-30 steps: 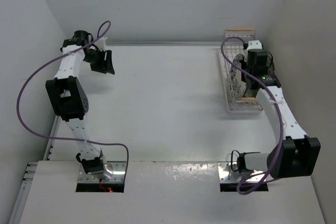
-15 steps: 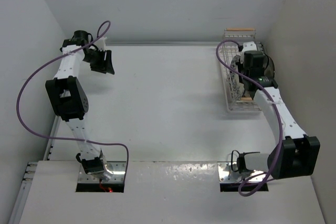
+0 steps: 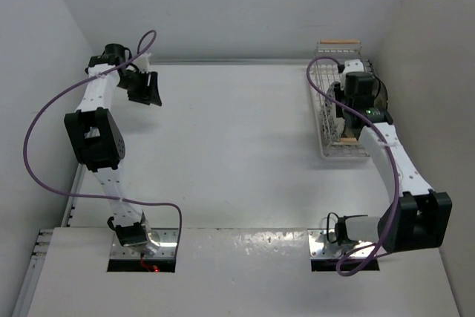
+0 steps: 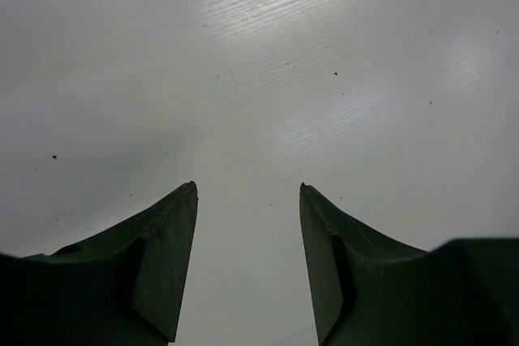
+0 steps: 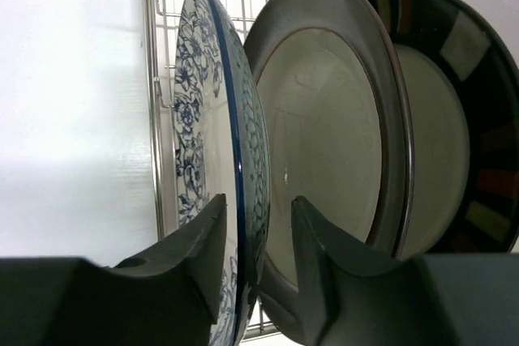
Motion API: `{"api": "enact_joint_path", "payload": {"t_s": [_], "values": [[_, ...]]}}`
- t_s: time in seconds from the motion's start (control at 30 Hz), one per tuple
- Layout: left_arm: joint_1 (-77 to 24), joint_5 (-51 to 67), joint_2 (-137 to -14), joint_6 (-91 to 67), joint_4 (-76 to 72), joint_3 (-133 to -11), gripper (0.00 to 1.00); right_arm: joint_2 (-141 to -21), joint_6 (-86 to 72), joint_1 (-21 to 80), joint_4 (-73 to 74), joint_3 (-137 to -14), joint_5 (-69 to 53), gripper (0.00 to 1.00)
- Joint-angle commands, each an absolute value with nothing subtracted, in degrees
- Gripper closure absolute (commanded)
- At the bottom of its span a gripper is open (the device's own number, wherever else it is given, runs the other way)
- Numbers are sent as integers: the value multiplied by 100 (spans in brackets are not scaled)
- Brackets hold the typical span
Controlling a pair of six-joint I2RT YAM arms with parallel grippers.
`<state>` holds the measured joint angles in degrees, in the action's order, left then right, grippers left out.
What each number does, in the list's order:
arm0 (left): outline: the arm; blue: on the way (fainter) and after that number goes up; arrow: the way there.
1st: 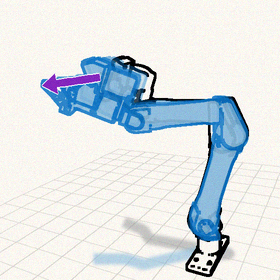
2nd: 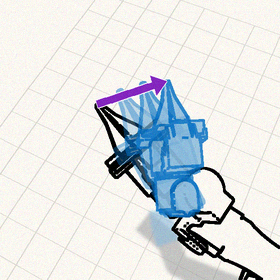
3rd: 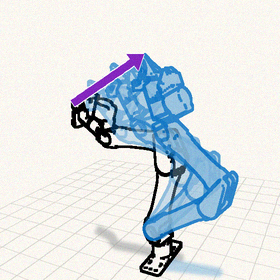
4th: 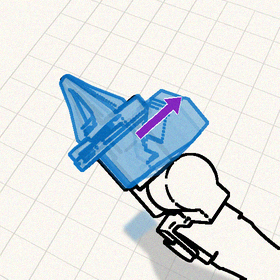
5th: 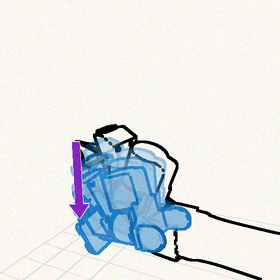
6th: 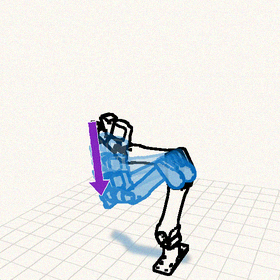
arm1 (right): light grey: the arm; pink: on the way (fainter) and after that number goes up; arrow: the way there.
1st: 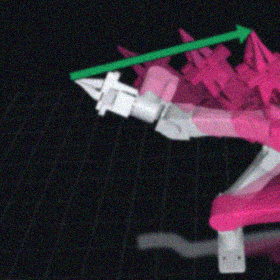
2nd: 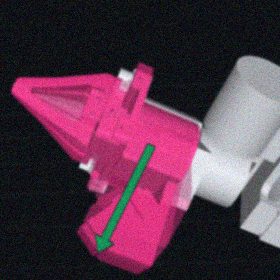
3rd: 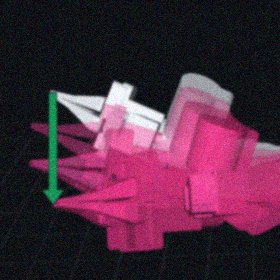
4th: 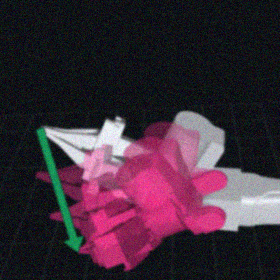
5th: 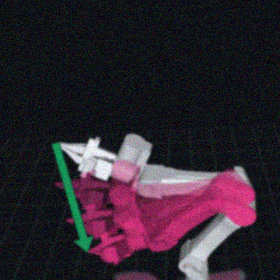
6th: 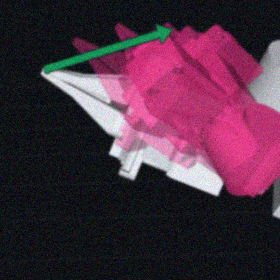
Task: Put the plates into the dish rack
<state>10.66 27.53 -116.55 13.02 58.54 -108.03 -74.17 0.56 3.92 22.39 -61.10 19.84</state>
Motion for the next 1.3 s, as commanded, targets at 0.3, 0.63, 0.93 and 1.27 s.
{"api": "enact_joint_path", "payload": {"t_s": [0.3, 0.63, 0.93, 1.27], "values": [[1134, 2646, -11391, 1292, 5792, -10793, 42, -7014, -193, 238, 2294, -7267, 1206, 15], [1134, 2399, -11224, 1292, 5792, -10793, 42, -5177, -246, 149, 950, -6408, -1596, 0], [1134, 2065, -10495, 1345, 5362, -9520, 42, -4247, -1484, 492, 1485, -4335, -3595, 0], [1134, 1838, -9897, 1345, 4747, -8359, 42, -3280, -2654, 2126, 1511, -1759, -2348, 0]]}}
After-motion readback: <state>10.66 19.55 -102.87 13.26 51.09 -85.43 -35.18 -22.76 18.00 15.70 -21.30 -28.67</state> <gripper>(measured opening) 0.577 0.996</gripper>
